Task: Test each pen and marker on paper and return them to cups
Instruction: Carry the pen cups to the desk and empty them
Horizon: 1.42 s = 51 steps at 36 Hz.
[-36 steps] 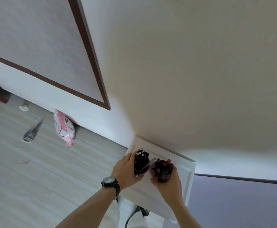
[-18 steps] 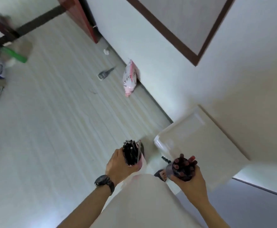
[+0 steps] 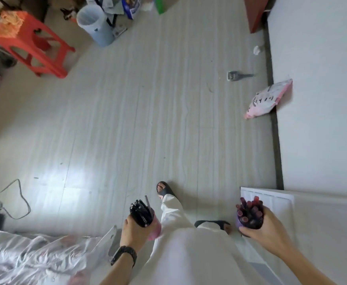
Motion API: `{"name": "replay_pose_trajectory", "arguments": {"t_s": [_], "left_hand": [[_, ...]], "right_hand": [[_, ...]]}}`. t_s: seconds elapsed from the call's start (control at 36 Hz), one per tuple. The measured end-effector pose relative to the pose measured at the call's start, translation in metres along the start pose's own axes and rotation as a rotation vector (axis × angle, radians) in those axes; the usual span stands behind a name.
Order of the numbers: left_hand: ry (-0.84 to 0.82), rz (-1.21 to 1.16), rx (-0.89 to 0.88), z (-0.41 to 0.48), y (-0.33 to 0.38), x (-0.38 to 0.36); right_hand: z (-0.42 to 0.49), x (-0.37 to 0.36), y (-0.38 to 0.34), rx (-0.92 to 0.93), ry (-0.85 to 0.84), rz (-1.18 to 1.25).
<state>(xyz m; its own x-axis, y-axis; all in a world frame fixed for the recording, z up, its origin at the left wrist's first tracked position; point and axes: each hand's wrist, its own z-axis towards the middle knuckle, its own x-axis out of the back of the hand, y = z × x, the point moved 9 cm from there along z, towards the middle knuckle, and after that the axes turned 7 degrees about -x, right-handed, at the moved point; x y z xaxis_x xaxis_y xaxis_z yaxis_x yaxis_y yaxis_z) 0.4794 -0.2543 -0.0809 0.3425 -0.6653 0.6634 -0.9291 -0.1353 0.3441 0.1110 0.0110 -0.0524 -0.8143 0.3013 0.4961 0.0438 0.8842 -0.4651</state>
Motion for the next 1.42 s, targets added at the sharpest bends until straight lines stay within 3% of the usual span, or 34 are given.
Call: {"name": "replay_pose_trajectory", "arguments": {"t_s": [0.14,0.39,0.53,0.86,1.19,1.42], "left_hand": [[0.013,-0.103,0.068,0.044,-0.023,0.033],[0.136,-0.285,0.005,0.148,-0.011,0.141],[0.207,-0.422,-0.018,0.195,0.002,0.198],[0.366,-0.618,0.118,0.284,0.036,0.264],[0.532,-0.749,0.199,0.363,0.109,0.363],[0.540,-0.821,0.162,0.464,0.123,0.438]], "right_hand": [[0.032,-0.022,-0.061,-0.011,0.013,-0.101],[0.083,-0.089,-0.202,-0.042,0.084,-0.121],[0.124,-0.126,-0.293,-0.003,0.005,-0.133],[0.228,-0.162,-0.515,0.163,-0.093,-0.226],[0.340,-0.205,-0.754,0.363,-0.284,-0.548],[0.379,-0.260,-0.876,0.375,-0.266,-0.460]]}}
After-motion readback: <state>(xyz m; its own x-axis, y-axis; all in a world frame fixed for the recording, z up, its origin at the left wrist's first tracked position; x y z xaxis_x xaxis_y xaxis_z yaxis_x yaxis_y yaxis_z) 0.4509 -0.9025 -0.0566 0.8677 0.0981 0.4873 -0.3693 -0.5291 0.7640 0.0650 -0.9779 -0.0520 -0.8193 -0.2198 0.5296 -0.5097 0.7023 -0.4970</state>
